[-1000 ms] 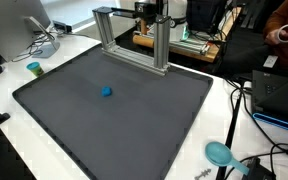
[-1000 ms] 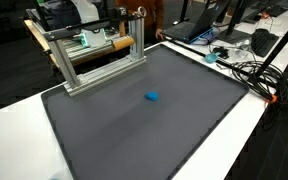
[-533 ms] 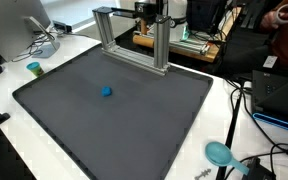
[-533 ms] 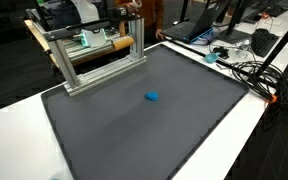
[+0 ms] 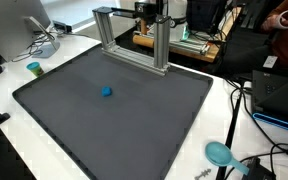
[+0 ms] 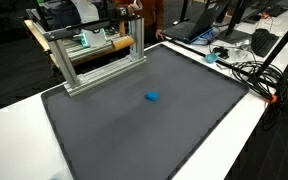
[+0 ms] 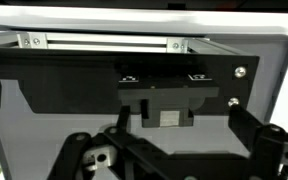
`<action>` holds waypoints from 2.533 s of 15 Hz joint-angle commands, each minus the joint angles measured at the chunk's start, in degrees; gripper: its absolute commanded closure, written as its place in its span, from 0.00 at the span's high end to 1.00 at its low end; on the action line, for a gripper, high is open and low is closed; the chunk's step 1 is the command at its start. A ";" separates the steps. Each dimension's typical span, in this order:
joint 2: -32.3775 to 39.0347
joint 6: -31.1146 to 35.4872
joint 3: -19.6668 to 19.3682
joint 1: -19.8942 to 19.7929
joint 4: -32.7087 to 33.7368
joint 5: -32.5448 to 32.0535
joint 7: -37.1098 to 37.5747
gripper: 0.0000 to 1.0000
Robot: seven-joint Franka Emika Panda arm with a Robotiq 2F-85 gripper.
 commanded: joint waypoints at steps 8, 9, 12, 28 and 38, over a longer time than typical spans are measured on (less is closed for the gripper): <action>3.45 4.83 1.21 -0.87 -2.11 0.46 1.64 1.00; 3.60 4.99 1.18 -0.96 -2.23 0.44 1.80 1.00; 3.79 5.10 1.04 -1.02 -2.64 0.56 1.92 0.96; 5.63 4.76 2.03 -1.50 -2.81 -0.36 2.99 0.85; 5.73 5.33 1.97 -1.55 -3.22 0.68 3.97 0.73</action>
